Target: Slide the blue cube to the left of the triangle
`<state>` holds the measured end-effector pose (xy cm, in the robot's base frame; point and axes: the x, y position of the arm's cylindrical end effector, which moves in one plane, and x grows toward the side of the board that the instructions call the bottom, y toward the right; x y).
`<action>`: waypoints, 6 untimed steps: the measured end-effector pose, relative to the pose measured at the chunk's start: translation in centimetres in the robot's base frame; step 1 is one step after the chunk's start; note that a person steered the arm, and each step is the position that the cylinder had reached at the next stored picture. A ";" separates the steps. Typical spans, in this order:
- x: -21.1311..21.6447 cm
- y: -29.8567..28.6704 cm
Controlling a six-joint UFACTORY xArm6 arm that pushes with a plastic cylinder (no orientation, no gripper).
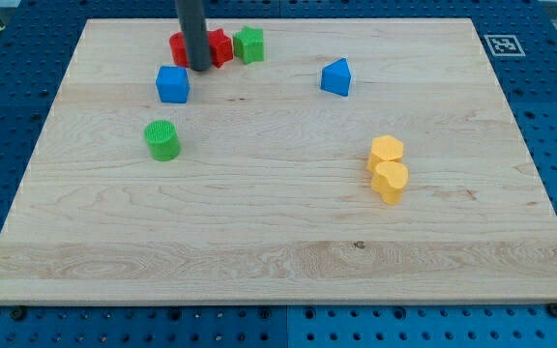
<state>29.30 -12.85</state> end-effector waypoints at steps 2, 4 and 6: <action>0.9 -4.3; 4.7 -6.1; 5.1 -0.5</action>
